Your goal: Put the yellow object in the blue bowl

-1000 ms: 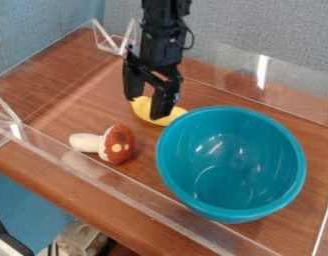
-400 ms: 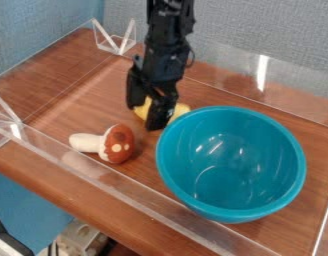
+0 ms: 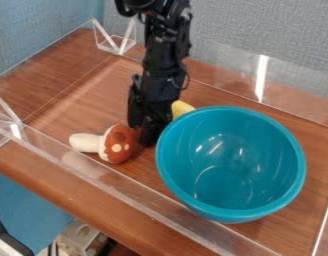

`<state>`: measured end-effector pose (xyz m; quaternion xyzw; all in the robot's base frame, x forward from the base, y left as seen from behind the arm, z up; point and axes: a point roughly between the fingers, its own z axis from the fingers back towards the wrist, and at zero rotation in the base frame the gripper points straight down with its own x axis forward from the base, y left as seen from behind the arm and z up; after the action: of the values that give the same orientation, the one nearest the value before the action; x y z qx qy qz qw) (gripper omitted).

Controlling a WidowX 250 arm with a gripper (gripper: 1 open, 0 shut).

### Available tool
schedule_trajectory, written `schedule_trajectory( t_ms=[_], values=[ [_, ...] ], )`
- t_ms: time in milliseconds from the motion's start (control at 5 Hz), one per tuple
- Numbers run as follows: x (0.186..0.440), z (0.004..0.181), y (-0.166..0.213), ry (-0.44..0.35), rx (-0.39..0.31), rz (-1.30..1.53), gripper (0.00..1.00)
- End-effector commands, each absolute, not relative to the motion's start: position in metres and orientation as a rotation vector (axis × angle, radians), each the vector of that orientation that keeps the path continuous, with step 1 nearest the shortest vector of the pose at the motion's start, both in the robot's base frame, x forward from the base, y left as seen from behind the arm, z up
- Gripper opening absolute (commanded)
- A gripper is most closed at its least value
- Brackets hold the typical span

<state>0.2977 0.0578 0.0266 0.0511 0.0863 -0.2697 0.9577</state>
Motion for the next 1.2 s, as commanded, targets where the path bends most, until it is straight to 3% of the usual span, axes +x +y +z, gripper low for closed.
schedule_trajectory(
  t_ms=[0, 1000],
  values=[
    [0.302, 0.033, 0.063, 0.138, 0.121, -0.575, 0.0],
    [0.314, 0.064, 0.083, 0.114, 0.125, -0.493, 0.0]
  ],
)
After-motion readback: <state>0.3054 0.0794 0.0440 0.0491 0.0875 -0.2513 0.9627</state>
